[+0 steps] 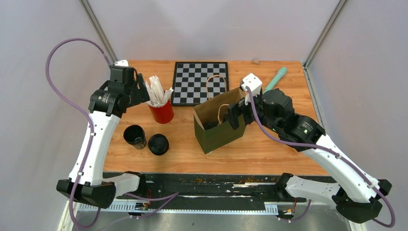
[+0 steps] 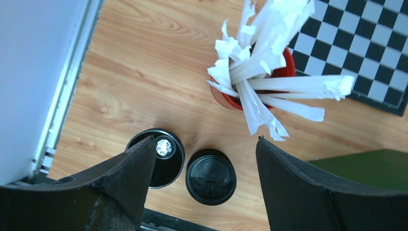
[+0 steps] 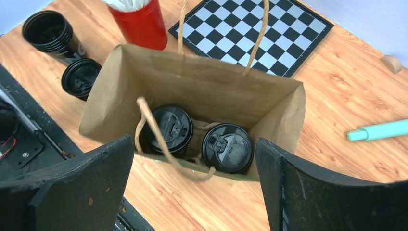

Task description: Pack the takeout coffee

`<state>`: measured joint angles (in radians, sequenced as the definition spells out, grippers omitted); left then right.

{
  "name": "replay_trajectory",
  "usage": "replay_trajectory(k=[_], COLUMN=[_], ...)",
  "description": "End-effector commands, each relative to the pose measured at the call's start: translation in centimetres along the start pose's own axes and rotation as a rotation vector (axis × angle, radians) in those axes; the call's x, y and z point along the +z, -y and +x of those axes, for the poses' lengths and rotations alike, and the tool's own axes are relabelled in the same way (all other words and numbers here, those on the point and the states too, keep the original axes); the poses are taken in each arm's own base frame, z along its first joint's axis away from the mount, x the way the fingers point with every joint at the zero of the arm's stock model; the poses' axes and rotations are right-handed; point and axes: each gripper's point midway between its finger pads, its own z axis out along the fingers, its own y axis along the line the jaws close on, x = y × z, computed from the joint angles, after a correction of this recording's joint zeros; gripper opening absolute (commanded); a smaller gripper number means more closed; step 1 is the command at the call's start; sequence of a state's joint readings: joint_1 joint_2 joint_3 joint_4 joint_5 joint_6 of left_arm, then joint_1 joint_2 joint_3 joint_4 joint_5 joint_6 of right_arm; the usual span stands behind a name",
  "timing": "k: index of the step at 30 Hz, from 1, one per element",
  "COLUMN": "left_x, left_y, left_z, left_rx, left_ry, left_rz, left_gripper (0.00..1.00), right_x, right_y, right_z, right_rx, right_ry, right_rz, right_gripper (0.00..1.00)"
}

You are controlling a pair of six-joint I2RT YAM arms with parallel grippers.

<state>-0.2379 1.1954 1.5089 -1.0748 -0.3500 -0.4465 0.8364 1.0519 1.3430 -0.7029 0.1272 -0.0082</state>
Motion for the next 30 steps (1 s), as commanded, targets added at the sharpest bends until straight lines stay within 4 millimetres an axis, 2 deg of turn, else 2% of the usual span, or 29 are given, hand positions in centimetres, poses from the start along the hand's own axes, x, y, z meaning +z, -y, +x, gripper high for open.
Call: replay_trajectory(k=[1, 4, 10, 15, 19, 23, 30], left_x=[0.2, 1.4, 3.3, 4.7, 5.2, 6.0, 7.7], left_y=[-0.8, -1.9, -2.3, -0.4, -0.7, -0.4, -0.3], left_z=[-1.3, -1.2, -0.8, 0.0, 0.6, 0.0, -0.7], left_rx=[-0.182, -0.313, -0.359, -0.352, -0.331, -0.298, -0.301], left_ry=[0.022, 0.028, 0.038, 0.011, 0.003, 0.025, 0.021], left_rz=[0.033, 0.060, 0.065, 0.163, 0.150, 0.167, 0.143], left_gripper=[0.80, 0.70, 0.58, 0.59, 0.59, 0.57, 0.41], right_x=[-2.1, -2.5, -3.4, -4.0, -4.3, -4.4, -5.0], right_y=[-1.1, -1.3, -1.2, -1.0, -0.9, -0.6, -0.6], right_z=[-1.7, -1.6, -0.8, -0.1, -0.4, -0.6, 0.0], right_rx=[0.024, -0.013, -0.050, -0.089, -0.104, -0.085, -0.051], right_ry=[0.129, 0.139, 0.137, 0.144, 0.152, 0.146, 0.181], right_rz=[-0.076, -0.099, -0.106, -0.106, -0.102, -0.084, -0.086], right_gripper=[0.96, 0.96, 0.97, 0.98, 0.98, 0.98, 0.98])
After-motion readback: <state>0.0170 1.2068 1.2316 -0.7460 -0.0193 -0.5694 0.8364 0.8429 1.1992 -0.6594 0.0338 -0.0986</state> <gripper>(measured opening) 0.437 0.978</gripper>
